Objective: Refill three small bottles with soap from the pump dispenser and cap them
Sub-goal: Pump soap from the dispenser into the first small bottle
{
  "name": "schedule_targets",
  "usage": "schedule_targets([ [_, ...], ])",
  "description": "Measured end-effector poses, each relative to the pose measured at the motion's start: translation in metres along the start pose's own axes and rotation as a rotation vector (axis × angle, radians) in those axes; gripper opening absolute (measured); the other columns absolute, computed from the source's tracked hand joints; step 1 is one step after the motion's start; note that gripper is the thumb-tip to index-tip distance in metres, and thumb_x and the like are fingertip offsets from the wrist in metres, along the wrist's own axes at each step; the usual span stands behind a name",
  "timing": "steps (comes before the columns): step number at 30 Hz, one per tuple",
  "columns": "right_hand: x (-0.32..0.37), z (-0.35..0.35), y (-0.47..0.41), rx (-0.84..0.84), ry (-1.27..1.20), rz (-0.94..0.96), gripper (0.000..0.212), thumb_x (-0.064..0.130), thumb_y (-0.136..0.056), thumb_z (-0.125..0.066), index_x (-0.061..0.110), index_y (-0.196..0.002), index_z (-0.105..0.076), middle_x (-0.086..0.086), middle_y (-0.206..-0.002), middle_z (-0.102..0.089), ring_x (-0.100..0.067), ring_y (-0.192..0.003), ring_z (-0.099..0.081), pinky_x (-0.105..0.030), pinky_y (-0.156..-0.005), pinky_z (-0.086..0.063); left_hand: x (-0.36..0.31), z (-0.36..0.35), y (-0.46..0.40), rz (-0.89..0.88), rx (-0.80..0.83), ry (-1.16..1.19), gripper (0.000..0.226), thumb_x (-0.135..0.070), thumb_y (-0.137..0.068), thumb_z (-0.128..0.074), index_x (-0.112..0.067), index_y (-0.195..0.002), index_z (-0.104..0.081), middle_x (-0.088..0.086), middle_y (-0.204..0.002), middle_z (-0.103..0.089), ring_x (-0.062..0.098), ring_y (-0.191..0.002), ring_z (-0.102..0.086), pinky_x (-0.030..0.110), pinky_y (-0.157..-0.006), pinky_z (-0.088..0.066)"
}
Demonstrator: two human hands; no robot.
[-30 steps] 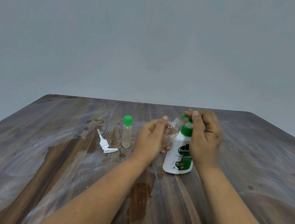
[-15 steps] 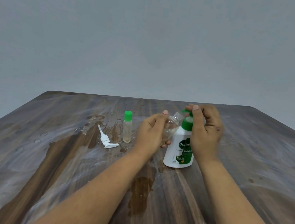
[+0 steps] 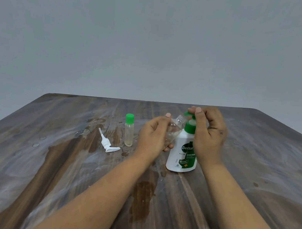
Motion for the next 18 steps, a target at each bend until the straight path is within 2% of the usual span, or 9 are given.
schedule_targets([
  [3, -0.0023, -0.0001, -0.0001, -0.001, -0.008, -0.017, 0.025, 0.021, -0.098, -0.053, 0.036, -0.083, -0.066, 0.003, -0.086, -0.065, -0.01, -0.087, -0.061, -0.028, -0.078, -0.048, 0.0006, 0.0002, -0.0004, 0.001, -0.002, 0.0, 0.037, -0.036, -0.101, -0.049, -0.025, -0.07, -0.066, 0.005, -0.082, -0.075, 0.017, -0.04, -0.055, 0.017, -0.036, -0.036],
  [8, 0.0, -0.0006, -0.001, 0.032, 0.028, -0.025, 0.023, 0.026, -0.092, -0.052, 0.038, -0.075, -0.061, 0.002, -0.081, -0.063, -0.004, -0.082, -0.059, -0.023, -0.074, -0.045, 0.0006, 0.0, 0.0003, -0.004, 0.0, -0.003, 0.041, -0.037, -0.101, -0.049, -0.033, -0.064, -0.068, 0.006, -0.082, -0.075, 0.016, -0.041, -0.056, 0.017, -0.036, -0.037],
  [12, -0.0003, -0.0009, -0.0019, 0.044, 0.04, -0.029, 0.027, 0.021, -0.091, -0.054, 0.037, -0.072, -0.06, 0.0, -0.078, -0.061, -0.002, -0.078, -0.056, -0.018, -0.071, -0.043, 0.0004, 0.0, 0.0001, -0.005, 0.004, -0.015, 0.043, -0.038, -0.101, -0.048, -0.039, -0.063, -0.068, 0.006, -0.086, -0.075, 0.016, -0.041, -0.056, 0.017, -0.037, -0.037],
  [18, -0.0045, -0.0001, 0.0009, 0.011, 0.011, -0.029, 0.022, 0.018, -0.097, -0.052, 0.019, -0.085, -0.07, 0.0, -0.086, -0.064, -0.004, -0.086, -0.059, -0.023, -0.077, -0.046, 0.0026, 0.0004, -0.0023, -0.003, -0.004, -0.04, 0.034, -0.039, -0.101, -0.048, -0.024, -0.076, -0.066, 0.008, -0.088, -0.075, 0.016, -0.041, -0.055, 0.019, -0.037, -0.038],
])
Point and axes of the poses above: each hand's wrist, its own y-axis away from the middle knuckle, its own z-axis out of the back of the hand, x = y × z, the point moved 4 cm from there along -y, towards the middle knuckle
